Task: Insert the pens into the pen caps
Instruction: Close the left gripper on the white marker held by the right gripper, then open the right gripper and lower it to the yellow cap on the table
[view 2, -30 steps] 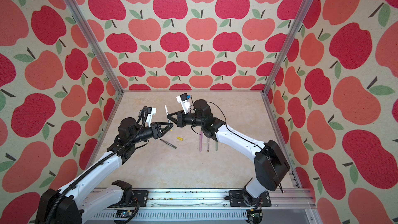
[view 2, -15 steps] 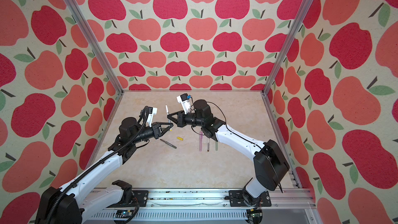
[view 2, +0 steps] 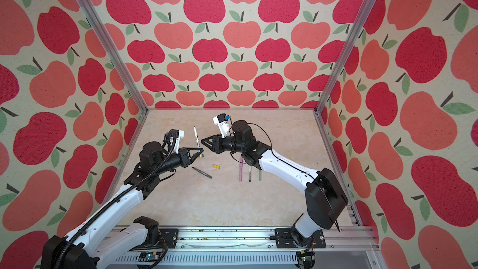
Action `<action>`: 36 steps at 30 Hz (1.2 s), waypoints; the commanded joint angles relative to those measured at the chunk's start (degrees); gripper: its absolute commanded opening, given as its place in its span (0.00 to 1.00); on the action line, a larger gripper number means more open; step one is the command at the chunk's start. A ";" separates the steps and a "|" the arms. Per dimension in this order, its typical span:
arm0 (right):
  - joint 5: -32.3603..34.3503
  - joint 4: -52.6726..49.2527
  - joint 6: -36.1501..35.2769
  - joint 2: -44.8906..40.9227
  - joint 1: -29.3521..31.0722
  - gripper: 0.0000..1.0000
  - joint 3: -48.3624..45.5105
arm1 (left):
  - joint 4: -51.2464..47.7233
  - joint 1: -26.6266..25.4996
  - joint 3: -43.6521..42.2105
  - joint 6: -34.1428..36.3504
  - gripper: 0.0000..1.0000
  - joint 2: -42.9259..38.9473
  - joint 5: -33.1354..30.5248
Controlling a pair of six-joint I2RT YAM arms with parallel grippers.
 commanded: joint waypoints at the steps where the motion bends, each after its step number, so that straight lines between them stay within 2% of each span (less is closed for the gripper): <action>1: 7.33 -6.74 1.33 -2.27 -0.24 0.39 0.60 | -10.49 1.35 2.17 3.03 0.00 -3.48 -5.42; 7: 17.87 -13.47 13.44 -1.32 -0.17 0.45 -1.39 | -24.07 5.74 1.64 1.79 0.00 -7.40 -12.49; 13: 22.67 -17.13 28.44 4.98 2.22 0.48 -3.89 | -25.40 7.82 -0.96 0.96 0.00 -9.63 -12.45; 18: 18.97 -17.21 33.83 12.73 4.04 0.50 -0.69 | -24.39 7.86 -2.08 0.82 0.00 -10.28 -12.17; 24: 14.13 -11.68 41.12 19.16 4.68 0.52 0.21 | -24.44 8.18 -2.30 1.68 0.00 -10.28 -11.90; 36: 10.84 -10.53 42.94 25.17 2.60 0.53 3.01 | -22.50 8.90 -2.31 2.14 0.00 -8.69 -10.61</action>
